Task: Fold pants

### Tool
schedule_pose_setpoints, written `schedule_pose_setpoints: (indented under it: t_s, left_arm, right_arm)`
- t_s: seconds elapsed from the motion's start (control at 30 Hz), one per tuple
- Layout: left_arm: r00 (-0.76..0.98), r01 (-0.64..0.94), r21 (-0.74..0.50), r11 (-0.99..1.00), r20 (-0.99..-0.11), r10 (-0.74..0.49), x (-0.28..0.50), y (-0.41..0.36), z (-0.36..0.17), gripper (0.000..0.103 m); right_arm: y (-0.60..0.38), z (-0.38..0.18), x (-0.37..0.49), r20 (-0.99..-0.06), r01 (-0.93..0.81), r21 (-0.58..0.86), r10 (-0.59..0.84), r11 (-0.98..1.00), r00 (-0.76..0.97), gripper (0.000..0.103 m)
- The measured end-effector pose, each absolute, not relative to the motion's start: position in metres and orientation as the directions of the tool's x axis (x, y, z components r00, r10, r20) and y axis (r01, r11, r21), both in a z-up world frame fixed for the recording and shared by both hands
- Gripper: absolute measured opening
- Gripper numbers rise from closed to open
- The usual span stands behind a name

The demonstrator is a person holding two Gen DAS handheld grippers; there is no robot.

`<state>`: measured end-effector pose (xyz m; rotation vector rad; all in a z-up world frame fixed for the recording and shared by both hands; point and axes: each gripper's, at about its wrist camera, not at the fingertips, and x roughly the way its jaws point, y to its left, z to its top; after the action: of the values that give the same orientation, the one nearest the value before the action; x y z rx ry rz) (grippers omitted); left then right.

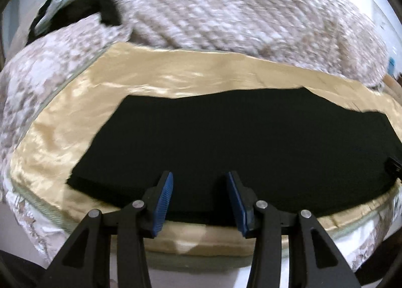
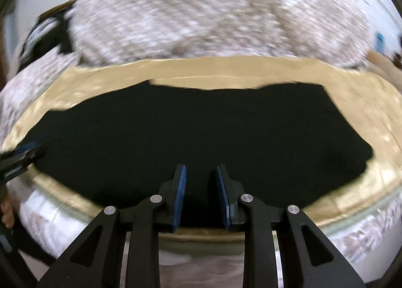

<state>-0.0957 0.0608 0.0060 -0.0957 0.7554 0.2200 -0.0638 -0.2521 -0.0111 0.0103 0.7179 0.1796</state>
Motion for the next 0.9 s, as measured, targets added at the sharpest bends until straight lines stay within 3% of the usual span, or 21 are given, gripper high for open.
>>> schedule_pose_setpoints:
  t_s: [0.23,0.3,0.4,0.57,0.7,0.9]
  left_arm:
    - [0.687,-0.312,-0.019,0.95,-0.695,0.212,-0.095,0.081,0.008,0.048]
    - [0.681,-0.33,-0.017,0.944,-0.697,0.226,-0.093,0.085,0.009,0.048]
    - [0.668,-0.346,-0.01,0.938,-0.705,0.239,-0.087,0.09,0.012,0.048]
    - [0.659,-0.281,0.002,0.96,-0.727,0.195,-0.057,0.09,0.023,0.048]
    - [0.654,-0.249,0.014,0.968,-0.735,0.178,-0.025,0.092,0.031,0.048]
    - [0.632,-0.285,0.026,0.958,-0.747,0.208,0.0,0.104,0.022,0.048]
  right_arm:
    - [-0.331,0.001,-0.056,-0.658,0.225,0.174,-0.057,0.959,0.751,0.025]
    - [-0.339,0.005,-0.056,-0.65,0.233,0.214,-0.039,0.949,0.759,0.025]
    - [-0.322,0.019,-0.06,-0.618,0.248,0.088,-0.142,0.965,0.773,0.025]
    - [-0.316,0.04,-0.03,-0.616,0.149,0.075,-0.072,0.986,0.785,0.025]
    - [-0.325,0.027,0.025,-0.712,0.114,0.026,-0.061,0.993,0.699,0.025]
    - [-0.329,0.016,0.051,-0.732,0.109,0.004,-0.072,0.994,0.677,0.02]
